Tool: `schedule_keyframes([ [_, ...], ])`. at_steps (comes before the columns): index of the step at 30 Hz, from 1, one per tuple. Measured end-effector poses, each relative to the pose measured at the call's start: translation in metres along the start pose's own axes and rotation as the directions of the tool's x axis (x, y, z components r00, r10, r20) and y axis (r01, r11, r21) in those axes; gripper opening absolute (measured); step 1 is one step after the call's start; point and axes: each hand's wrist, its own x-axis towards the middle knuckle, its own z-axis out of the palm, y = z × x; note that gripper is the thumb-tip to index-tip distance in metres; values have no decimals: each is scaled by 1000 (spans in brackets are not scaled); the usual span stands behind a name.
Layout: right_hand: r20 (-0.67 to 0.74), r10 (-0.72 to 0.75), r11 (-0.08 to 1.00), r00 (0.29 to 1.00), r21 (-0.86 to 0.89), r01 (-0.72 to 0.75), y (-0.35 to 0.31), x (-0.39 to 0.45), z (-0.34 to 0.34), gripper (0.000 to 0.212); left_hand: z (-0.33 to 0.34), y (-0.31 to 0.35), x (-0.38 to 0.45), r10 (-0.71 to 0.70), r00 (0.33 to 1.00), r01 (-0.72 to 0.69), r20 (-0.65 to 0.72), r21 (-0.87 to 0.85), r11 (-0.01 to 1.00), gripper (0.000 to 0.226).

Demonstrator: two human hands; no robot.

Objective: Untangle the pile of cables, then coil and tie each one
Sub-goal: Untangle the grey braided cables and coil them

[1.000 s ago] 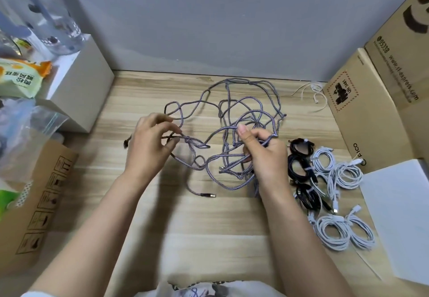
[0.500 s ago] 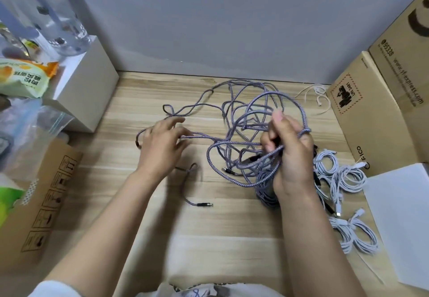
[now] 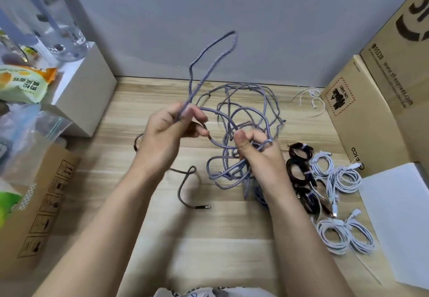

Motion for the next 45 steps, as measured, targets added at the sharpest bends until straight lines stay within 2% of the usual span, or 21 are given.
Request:
schedule_keyframes([
  [3,-29,48,998,998,36,-47,7,-3,4,61,11,-2,-14,34,995,-34,89,0,999,19],
  [5,-31,67,992,997,111,-63,9,-5,5,46,12,-3,-19,-2,994,4,111,-20,1000,20],
  [8,45,65,983,997,166,-71,15,-5,3,50,10,-4,-20,-117,977,151,178,-191,970,28],
  [12,87,5,980,996,196,-22,16,-11,7,60,15,-3,-15,-255,932,348,258,-438,829,32],
  [15,119,-54,971,991,240,24,19,-11,2,58,10,-6,-11,-254,868,455,427,-478,751,21],
  [17,198,-97,942,975,335,26,15,-12,-2,68,-1,-15,-9,-237,754,578,613,-448,682,26],
  [19,254,-118,928,960,372,15,9,-14,-4,68,-5,-24,-8,-233,569,735,789,-361,574,22],
  [22,301,-132,967,945,250,55,-1,-18,-4,62,0,-38,-9,-228,257,870,939,-122,477,14],
  [23,322,-131,977,938,201,67,-1,-19,-4,60,2,-41,-9,-239,190,875,952,-54,481,14],
  [26,382,-126,991,916,100,94,0,-21,-5,57,6,-45,-7,-472,65,835,879,211,508,12],
  [28,364,-155,987,918,104,126,3,-24,-2,55,5,-47,-7,-624,60,812,779,326,484,19],
  [30,322,-182,979,929,149,140,8,-26,3,49,5,-49,-4,-663,55,792,747,371,484,15],
  [31,299,-185,975,936,178,136,9,-26,6,45,4,-52,-2,-639,65,789,767,352,503,3],
  [33,224,-149,979,963,170,113,9,-27,10,36,-7,-61,6,-585,139,763,799,290,577,53],
  [34,194,-126,984,973,150,98,5,-28,13,35,-14,-59,10,-565,198,740,801,256,622,65],
  [36,151,-92,988,984,136,71,1,-27,11,32,-25,-55,23,-560,349,611,751,271,744,44],
  [38,145,-102,987,984,140,82,-4,-25,6,31,-27,-52,42,-595,613,525,520,294,798,18],
  [40,189,-146,979,971,167,115,-4,-25,2,40,-27,-64,65,-499,864,473,60,240,848,24],
  [41,226,-163,974,960,191,120,-3,-26,2,39,-24,-69,75,-396,913,408,-98,214,888,28],
  [42,274,-169,971,947,209,113,-3,-27,2,37,-19,-74,84,-308,940,336,-146,244,910,31],
  [45,464,-131,976,876,215,32,-6,-30,2,33,-6,-93,101,-237,970,197,47,417,887,59],
])
